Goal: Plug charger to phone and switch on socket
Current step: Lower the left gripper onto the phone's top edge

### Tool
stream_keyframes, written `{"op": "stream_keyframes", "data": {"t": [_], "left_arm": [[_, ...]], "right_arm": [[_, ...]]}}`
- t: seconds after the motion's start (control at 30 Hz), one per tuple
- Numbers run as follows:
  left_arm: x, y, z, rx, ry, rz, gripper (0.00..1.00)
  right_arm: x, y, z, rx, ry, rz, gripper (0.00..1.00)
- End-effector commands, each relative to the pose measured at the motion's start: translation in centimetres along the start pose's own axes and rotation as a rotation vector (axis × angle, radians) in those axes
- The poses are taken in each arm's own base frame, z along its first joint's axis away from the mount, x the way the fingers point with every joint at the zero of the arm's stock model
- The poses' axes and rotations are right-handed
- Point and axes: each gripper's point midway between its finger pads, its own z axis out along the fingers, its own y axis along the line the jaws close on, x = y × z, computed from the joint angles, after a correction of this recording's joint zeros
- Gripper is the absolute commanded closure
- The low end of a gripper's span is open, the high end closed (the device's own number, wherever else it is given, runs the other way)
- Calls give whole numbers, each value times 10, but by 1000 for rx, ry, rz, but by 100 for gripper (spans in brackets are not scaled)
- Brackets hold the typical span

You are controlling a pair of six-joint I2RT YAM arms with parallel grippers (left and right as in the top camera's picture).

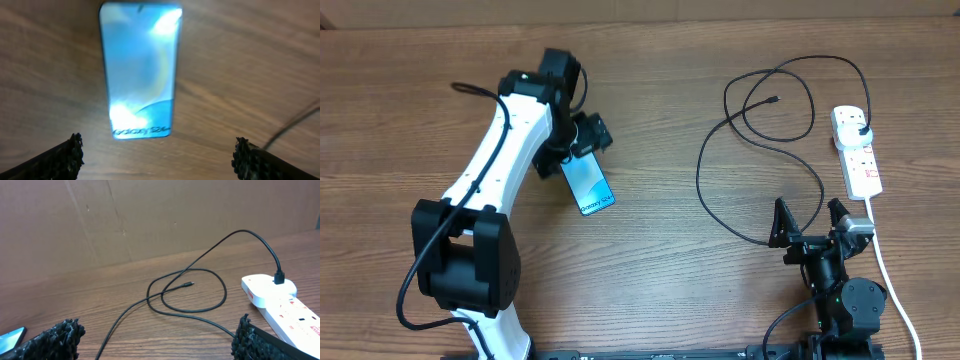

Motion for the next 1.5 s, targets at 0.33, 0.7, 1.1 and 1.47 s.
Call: {"op": "stream_keyframes", "data": {"t": [0.33,0.7,1.1,1.47], "left_arm": [[-14,2,20,-42,11,9,0],[-6,17,48,-145,134,-5,0],[-8,18,71,-149,142,11,1],[-15,21,75,-166,102,7,1]], "right_arm": [[4,-1,1,5,6,-7,0],[4,-1,1,5,6,-7,0],[4,-1,1,5,6,-7,0],[4,-1,1,5,6,-7,0]]}}
